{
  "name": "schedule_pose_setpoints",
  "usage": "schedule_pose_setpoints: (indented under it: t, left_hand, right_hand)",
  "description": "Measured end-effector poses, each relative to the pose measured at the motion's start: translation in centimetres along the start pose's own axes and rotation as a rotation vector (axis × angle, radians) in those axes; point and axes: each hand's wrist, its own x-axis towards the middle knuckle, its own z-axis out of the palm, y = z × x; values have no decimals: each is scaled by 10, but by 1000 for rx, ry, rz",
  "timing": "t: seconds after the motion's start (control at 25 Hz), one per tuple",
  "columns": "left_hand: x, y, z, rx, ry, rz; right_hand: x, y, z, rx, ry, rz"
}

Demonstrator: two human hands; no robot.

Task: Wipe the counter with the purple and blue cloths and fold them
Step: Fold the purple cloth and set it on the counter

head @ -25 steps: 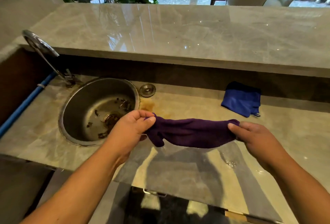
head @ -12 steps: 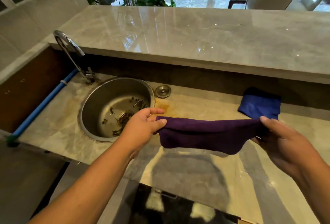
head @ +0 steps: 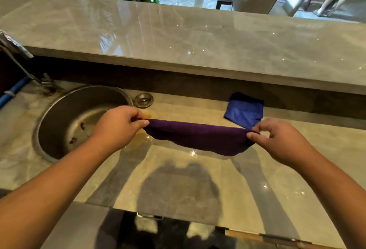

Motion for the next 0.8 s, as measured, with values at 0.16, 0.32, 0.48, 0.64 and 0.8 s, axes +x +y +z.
schedule_pose_setpoints:
  t: [0.16, 0.32, 0.48, 0.64, 0.8]
  left_hand:
    - [-9, 35, 2, -35, 22, 3]
    - [-29, 80, 20, -287, -145, -31]
    - [-45, 102, 49, -581, -252, -75]
    - [-51, 93, 55, -792, -348, -137]
    - [-48, 64, 40, -798, -413, -57]
  right_hand:
    - [-9, -6, 12, 366, 81, -8]
    - [-23, -46, 46, 882, -96, 46]
    - [-29, -68, 71, 1043, -368, 24]
    - [-29, -72, 89, 1101, -338, 25]
    - [-24, -94, 100, 1105, -213, 85]
